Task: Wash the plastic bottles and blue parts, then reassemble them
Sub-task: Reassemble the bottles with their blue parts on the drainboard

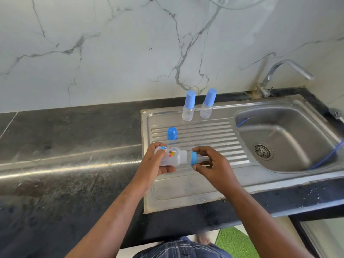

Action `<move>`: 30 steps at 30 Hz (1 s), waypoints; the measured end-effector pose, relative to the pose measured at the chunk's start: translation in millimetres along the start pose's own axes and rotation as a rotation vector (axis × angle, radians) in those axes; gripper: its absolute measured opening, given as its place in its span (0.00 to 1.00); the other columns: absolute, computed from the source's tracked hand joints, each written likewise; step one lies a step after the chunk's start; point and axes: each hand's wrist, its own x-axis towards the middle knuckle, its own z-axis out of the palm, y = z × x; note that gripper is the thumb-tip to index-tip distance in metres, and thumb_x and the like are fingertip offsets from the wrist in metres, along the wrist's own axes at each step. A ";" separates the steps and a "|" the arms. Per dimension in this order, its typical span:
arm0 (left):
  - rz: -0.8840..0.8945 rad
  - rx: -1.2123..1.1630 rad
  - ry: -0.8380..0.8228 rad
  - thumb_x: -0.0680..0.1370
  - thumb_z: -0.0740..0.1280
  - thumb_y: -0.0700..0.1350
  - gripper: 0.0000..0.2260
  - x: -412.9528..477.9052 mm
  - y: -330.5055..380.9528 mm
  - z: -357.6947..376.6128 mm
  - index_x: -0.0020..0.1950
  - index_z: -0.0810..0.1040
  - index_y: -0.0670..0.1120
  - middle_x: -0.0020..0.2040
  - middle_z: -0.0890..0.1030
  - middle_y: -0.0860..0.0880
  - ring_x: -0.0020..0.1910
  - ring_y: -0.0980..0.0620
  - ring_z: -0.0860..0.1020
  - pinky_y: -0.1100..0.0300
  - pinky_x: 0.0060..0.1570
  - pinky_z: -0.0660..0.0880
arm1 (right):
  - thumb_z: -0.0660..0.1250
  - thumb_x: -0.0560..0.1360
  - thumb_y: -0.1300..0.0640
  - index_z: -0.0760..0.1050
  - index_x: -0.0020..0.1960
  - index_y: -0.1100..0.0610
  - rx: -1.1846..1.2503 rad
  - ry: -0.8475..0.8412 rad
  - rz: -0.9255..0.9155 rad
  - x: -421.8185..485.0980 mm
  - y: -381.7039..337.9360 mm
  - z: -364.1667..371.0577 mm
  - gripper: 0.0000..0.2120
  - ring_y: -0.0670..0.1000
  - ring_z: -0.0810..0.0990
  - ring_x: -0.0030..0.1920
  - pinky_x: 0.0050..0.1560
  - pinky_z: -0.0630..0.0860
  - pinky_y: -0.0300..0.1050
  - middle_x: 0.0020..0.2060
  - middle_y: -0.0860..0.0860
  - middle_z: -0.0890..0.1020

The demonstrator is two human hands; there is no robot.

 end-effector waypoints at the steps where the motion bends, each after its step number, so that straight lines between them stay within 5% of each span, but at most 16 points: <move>1: 0.002 -0.035 0.001 0.83 0.62 0.44 0.07 1.0 2.2 2.0 0.61 0.74 0.49 0.60 0.79 0.42 0.54 0.42 0.83 0.49 0.48 0.83 | 0.77 0.71 0.65 0.78 0.59 0.45 0.014 -0.004 -0.029 0.8 -6.7 0.4 0.22 0.42 0.82 0.51 0.51 0.79 0.36 0.51 0.37 0.82; 9: 0.054 -0.038 -0.046 0.85 0.60 0.45 0.06 2.9 13.6 8.6 0.61 0.73 0.52 0.62 0.78 0.43 0.57 0.43 0.82 0.49 0.49 0.82 | 0.78 0.71 0.64 0.80 0.60 0.49 -0.015 -0.008 -0.122 14.8 -32.2 -3.8 0.21 0.47 0.84 0.48 0.51 0.82 0.42 0.51 0.43 0.84; 12: 0.095 -0.034 -0.076 0.85 0.60 0.44 0.07 6.3 17.0 2.5 0.61 0.74 0.51 0.61 0.78 0.43 0.57 0.42 0.82 0.46 0.50 0.82 | 0.75 0.75 0.53 0.83 0.54 0.54 -0.025 -0.070 -0.070 19.9 -43.6 -7.3 0.09 0.50 0.83 0.36 0.43 0.83 0.53 0.39 0.49 0.85; 15: 0.107 -0.067 -0.114 0.84 0.61 0.43 0.07 8.6 19.2 1.0 0.61 0.75 0.50 0.61 0.77 0.42 0.57 0.40 0.81 0.45 0.50 0.82 | 0.65 0.75 0.36 0.83 0.41 0.62 -0.004 -0.125 0.097 26.5 -61.2 -7.9 0.28 0.55 0.80 0.29 0.35 0.80 0.53 0.31 0.58 0.83; 19: 0.075 -0.262 -0.092 0.83 0.61 0.40 0.06 12.8 21.1 3.2 0.59 0.74 0.46 0.58 0.81 0.41 0.52 0.43 0.82 0.46 0.51 0.82 | 0.55 0.70 0.25 0.83 0.45 0.63 0.000 -0.125 0.293 36.3 -75.2 -10.6 0.41 0.59 0.82 0.30 0.32 0.78 0.48 0.34 0.61 0.84; 21: 0.041 -0.359 -0.079 0.83 0.60 0.39 0.06 16.0 22.4 2.8 0.58 0.73 0.45 0.55 0.83 0.43 0.49 0.46 0.83 0.47 0.50 0.82 | 0.57 0.73 0.27 0.82 0.53 0.58 0.156 -0.033 0.261 39.3 -74.5 -14.2 0.35 0.61 0.84 0.34 0.36 0.80 0.53 0.41 0.60 0.85; 24: 0.022 -0.385 -0.075 0.82 0.60 0.40 0.06 21.1 21.3 1.8 0.58 0.73 0.45 0.55 0.82 0.43 0.48 0.47 0.83 0.48 0.49 0.82 | 0.74 0.76 0.48 0.78 0.63 0.48 0.164 -0.083 -0.030 40.7 -64.7 -17.8 0.17 0.55 0.85 0.51 0.47 0.84 0.57 0.58 0.49 0.83; 26: 0.025 -0.352 -0.077 0.82 0.61 0.41 0.06 24.3 19.4 2.6 0.59 0.73 0.45 0.56 0.82 0.41 0.49 0.47 0.84 0.49 0.49 0.82 | 0.77 0.72 0.60 0.76 0.63 0.43 -0.099 -0.160 -0.181 42.3 -56.2 -15.8 0.24 0.49 0.81 0.56 0.49 0.83 0.51 0.61 0.42 0.80; 28: 0.021 -0.326 -0.088 0.83 0.61 0.42 0.06 26.1 18.5 3.8 0.60 0.72 0.45 0.58 0.81 0.40 0.50 0.47 0.83 0.50 0.48 0.81 | 0.77 0.72 0.58 0.80 0.58 0.44 -0.224 -0.131 -0.166 46.2 -54.9 -13.2 0.18 0.47 0.82 0.50 0.50 0.82 0.51 0.53 0.42 0.84; 29: 0.018 -0.326 -0.095 0.83 0.61 0.42 0.06 27.1 18.1 4.3 0.60 0.73 0.45 0.59 0.81 0.40 0.50 0.46 0.83 0.50 0.48 0.81 | 0.75 0.74 0.51 0.82 0.54 0.47 -0.240 -0.096 -0.098 46.9 -59.7 -10.9 0.08 0.47 0.84 0.45 0.50 0.82 0.53 0.47 0.43 0.86; 30: 0.015 -0.328 -0.101 0.83 0.61 0.42 0.06 27.8 17.8 4.5 0.60 0.73 0.45 0.59 0.81 0.40 0.50 0.46 0.83 0.49 0.49 0.81 | 0.70 0.77 0.43 0.83 0.48 0.51 -0.228 -0.075 0.002 49.7 -63.8 -9.8 0.12 0.49 0.84 0.40 0.50 0.82 0.54 0.40 0.47 0.87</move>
